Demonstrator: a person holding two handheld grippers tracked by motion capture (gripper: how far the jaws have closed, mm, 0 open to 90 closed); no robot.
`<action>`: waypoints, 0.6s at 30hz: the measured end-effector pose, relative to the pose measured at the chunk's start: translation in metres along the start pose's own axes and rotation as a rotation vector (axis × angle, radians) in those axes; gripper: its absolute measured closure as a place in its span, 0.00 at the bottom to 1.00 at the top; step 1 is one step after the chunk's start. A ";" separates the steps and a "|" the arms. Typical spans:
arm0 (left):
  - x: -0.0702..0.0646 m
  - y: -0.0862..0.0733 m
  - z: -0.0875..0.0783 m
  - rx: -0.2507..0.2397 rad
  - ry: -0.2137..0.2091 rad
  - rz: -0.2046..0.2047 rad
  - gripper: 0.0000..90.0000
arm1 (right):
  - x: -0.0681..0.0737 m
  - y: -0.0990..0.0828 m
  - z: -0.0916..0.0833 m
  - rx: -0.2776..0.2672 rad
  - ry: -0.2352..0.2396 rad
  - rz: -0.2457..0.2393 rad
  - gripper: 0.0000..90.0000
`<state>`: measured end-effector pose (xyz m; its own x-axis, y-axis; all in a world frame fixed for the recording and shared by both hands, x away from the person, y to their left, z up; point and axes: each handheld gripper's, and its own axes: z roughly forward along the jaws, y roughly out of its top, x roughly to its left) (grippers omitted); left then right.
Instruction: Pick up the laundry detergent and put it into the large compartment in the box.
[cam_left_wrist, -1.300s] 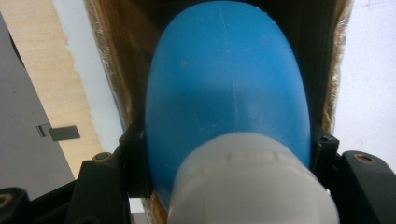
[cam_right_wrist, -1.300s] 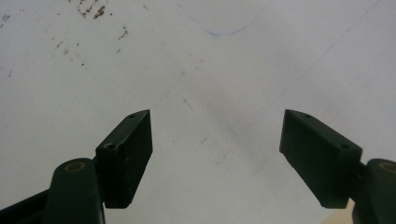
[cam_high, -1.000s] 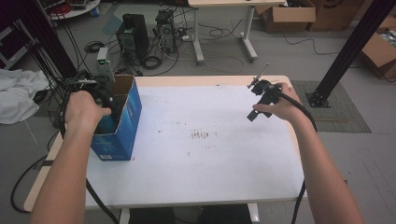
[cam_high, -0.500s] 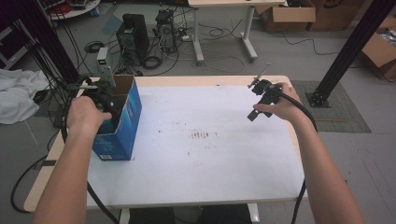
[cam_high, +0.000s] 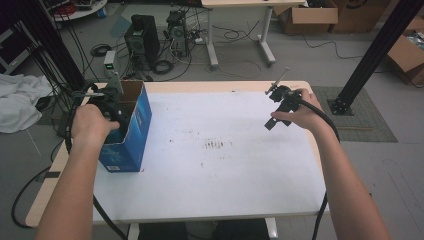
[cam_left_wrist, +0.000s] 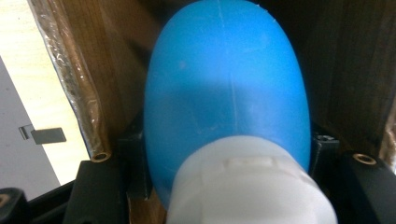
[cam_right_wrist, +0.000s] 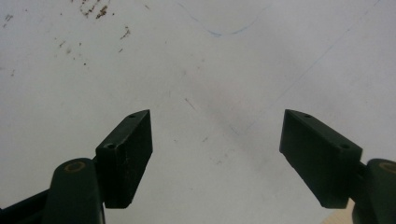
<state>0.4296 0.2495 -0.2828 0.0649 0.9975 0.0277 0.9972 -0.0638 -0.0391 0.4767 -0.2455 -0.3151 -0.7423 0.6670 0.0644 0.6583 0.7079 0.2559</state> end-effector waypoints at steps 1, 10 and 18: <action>0.000 0.000 0.000 -0.001 -0.001 -0.001 0.42 | 0.000 0.000 0.000 0.001 0.000 0.002 0.28; 0.000 -0.001 0.001 -0.015 0.003 -0.012 0.42 | 0.000 0.000 0.001 0.001 0.001 0.004 0.28; 0.000 -0.002 0.001 -0.016 0.014 -0.003 0.41 | 0.000 0.000 0.000 -0.001 0.001 0.003 0.28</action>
<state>0.4280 0.2496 -0.2834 0.0625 0.9972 0.0422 0.9978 -0.0616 -0.0233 0.4763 -0.2455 -0.3149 -0.7408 0.6685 0.0661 0.6600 0.7059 0.2572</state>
